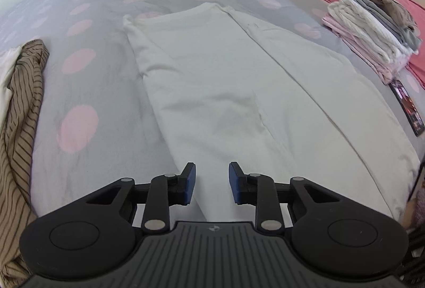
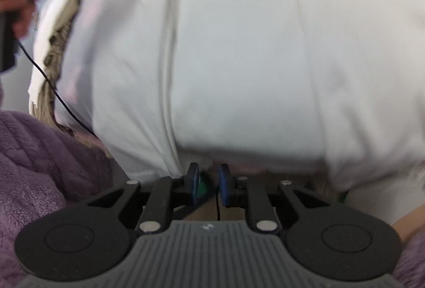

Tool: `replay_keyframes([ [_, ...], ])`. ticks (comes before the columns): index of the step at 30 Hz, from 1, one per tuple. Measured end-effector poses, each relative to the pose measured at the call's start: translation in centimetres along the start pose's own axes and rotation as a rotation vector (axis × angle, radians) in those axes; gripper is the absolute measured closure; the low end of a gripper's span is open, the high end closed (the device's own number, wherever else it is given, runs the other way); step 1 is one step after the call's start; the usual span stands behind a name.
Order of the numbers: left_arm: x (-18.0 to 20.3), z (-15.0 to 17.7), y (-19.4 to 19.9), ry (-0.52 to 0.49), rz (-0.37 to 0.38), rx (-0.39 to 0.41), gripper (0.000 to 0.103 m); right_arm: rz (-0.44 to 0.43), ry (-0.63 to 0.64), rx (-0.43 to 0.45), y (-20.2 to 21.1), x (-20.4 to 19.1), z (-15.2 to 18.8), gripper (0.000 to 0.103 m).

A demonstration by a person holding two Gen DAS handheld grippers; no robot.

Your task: Fold clothes

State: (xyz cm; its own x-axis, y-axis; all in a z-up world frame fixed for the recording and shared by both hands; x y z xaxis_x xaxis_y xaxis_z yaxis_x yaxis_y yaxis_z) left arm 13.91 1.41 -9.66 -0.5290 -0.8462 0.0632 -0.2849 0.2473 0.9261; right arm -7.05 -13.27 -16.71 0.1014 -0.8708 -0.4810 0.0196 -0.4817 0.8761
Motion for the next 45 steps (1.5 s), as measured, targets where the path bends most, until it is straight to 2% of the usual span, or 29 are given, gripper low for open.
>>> replay_keyframes([
  [2, 1.4, 1.1, 0.3, -0.039, 0.022, -0.014, 0.079, 0.002, 0.019, 0.055, 1.2, -0.1, -0.3, 0.083],
  [8, 6.2, 5.7, 1.2, -0.112, 0.108, -0.099, 0.087, -0.120, 0.122, 0.138, 2.5, -2.5, -1.4, 0.083],
  [13, 9.3, 10.2, 1.4, -0.171, 0.177, -0.175, 0.088, -0.100, 0.190, 0.083, 0.2, -4.4, -2.0, 0.083],
  [15, 9.6, 12.0, 0.3, -0.185, 0.158, -0.222, 0.088, -0.059, 0.207, 0.059, -0.9, -4.0, -1.9, 0.085],
  [17, 9.5, 13.0, -0.5, -0.189, 0.135, -0.232, 0.088, -0.032, 0.216, 0.041, -1.7, -3.8, -2.0, 0.092],
  [20, 9.0, 12.9, -0.2, -0.134, 0.153, -0.217, 0.088, -0.029, 0.221, 0.040, -1.6, -4.0, -2.0, 0.091],
  [22, 8.9, 12.8, 0.2, -0.128, 0.151, -0.211, 0.088, -0.020, 0.231, 0.048, -1.0, -3.9, -1.9, 0.086],
  [25, 9.3, 11.4, 1.4, -0.139, 0.156, -0.174, 0.087, 0.028, 0.257, 0.044, 0.9, -2.9, -1.9, 0.085],
  [29, 10.6, 8.5, 2.7, -0.121, 0.210, -0.115, 0.087, 0.108, 0.283, 0.065, 3.4, -1.4, -2.6, 0.083],
  [36, 14.9, 4.6, 3.1, -0.176, 0.286, -0.060, 0.087, 0.234, 0.314, 0.124, 10.5, 6.2, -2.8, 0.081],
  [39, 16.7, 3.8, 2.5, -0.213, 0.301, -0.067, 0.086, 0.247, 0.267, 0.107, 12.1, 9.7, -2.0, 0.074],
  [42, 17.9, 3.3, 1.8, -0.237, 0.307, -0.084, 0.085, 0.256, 0.198, 0.107, 12.8, 12.5, -1.1, 0.073],
  [45, 18.7, 3.0, 1.4, -0.254, 0.312, -0.098, 0.085, 0.295, 0.197, 0.110, 12.7, 14.2, -0.3, 0.073],
])
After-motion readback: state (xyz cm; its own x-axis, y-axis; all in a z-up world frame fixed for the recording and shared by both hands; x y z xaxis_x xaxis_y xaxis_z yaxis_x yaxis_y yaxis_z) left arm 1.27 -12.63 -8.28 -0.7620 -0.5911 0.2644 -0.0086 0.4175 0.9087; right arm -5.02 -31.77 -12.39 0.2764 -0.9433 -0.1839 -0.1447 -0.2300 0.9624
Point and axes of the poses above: each gripper's, at about its wrist camera, not at the fingertips, and y roughly against the way its jaws point, x to its right, z to its underside, the point moved 9 cm from there along -y, roughly the way its jaws point, and after that the axes turned 8 degrees about -x, right-handed, at the moved point
